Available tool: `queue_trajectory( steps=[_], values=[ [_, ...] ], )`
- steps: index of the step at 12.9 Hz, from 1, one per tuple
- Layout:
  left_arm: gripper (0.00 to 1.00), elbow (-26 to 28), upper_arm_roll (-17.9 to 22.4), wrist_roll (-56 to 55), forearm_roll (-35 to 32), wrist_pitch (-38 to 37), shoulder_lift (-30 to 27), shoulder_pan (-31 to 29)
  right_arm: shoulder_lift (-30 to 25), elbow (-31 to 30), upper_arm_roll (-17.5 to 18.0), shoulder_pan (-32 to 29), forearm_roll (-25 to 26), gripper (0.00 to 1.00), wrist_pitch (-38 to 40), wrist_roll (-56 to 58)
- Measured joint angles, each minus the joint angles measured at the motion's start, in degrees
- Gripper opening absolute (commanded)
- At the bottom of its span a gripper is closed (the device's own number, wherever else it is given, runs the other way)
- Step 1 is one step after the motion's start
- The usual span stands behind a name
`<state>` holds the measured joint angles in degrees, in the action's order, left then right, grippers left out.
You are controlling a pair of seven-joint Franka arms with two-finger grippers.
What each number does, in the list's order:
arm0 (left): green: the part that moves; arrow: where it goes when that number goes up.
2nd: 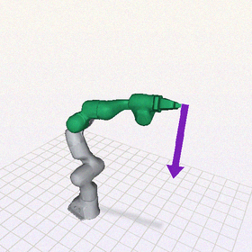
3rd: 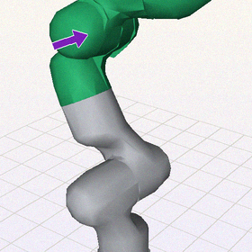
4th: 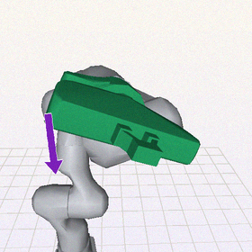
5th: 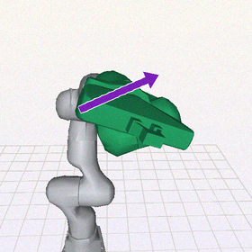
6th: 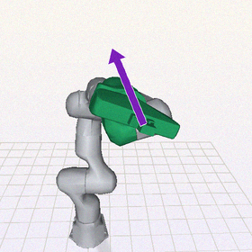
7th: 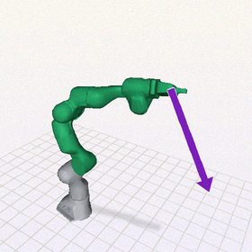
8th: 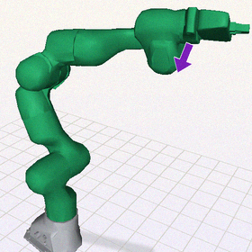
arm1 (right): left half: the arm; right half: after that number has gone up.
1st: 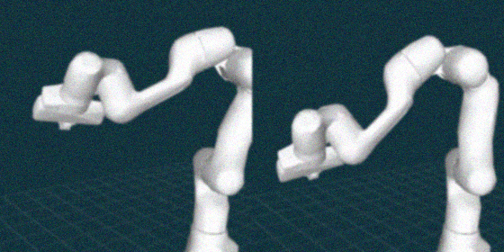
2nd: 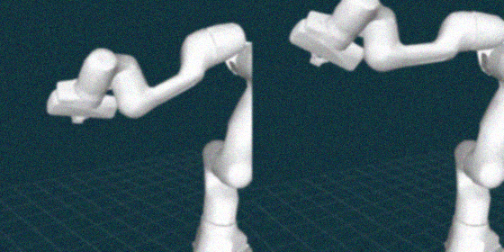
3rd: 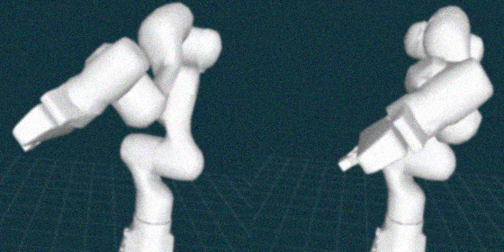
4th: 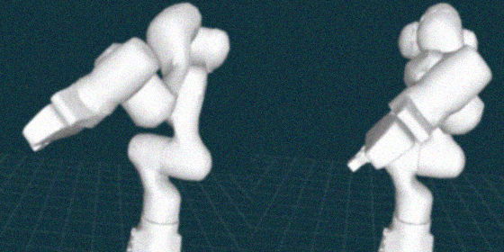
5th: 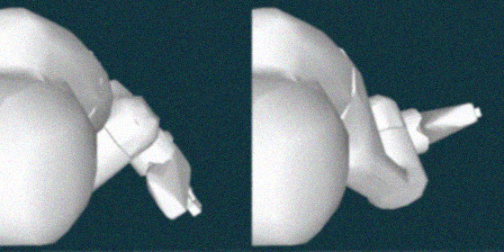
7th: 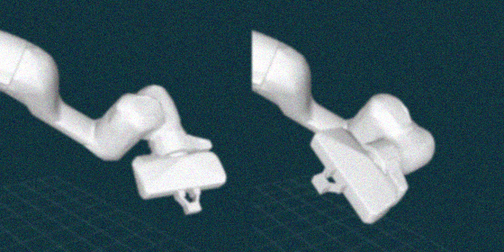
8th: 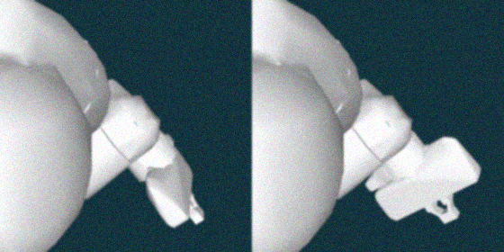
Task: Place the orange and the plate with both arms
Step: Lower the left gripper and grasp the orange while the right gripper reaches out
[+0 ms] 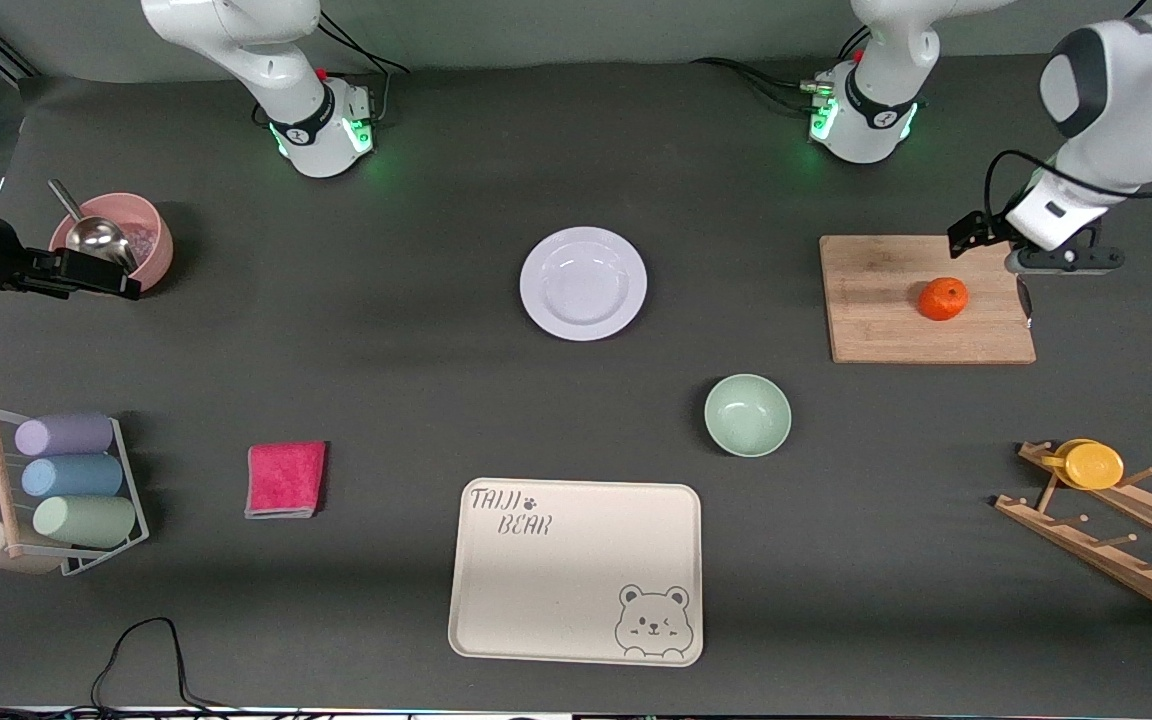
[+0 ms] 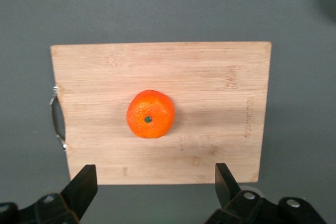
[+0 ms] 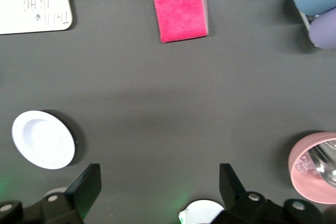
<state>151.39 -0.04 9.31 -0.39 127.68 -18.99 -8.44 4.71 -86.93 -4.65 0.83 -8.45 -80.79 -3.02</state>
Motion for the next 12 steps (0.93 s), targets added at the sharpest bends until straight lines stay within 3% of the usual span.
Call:
queue_trajectory(
  steps=[2, 5, 8, 12],
  values=[
    [1.00, 2.05, 0.00, 0.05, -0.06, 5.51, 2.48, 0.00, 0.77, 0.00, 0.00, 0.03, -1.31, 1.00, -0.06, 0.00],
    [1.00, 6.72, -0.01, 0.24, -1.17, 15.41, 5.81, 0.00, 2.22, -0.02, -0.17, -0.71, -11.15, 1.00, -0.10, -0.23],
    [1.00, 8.26, 0.00, 0.59, -1.99, 21.95, 9.42, -0.57, 4.23, -0.02, -0.16, -1.08, -17.75, 1.00, -0.09, -0.23],
    [1.00, 8.57, 0.03, 3.42, -2.57, 27.69, 13.65, -3.16, 5.44, 0.03, 0.40, 0.49, -21.12, 1.00, -0.10, -0.23]
  ],
)
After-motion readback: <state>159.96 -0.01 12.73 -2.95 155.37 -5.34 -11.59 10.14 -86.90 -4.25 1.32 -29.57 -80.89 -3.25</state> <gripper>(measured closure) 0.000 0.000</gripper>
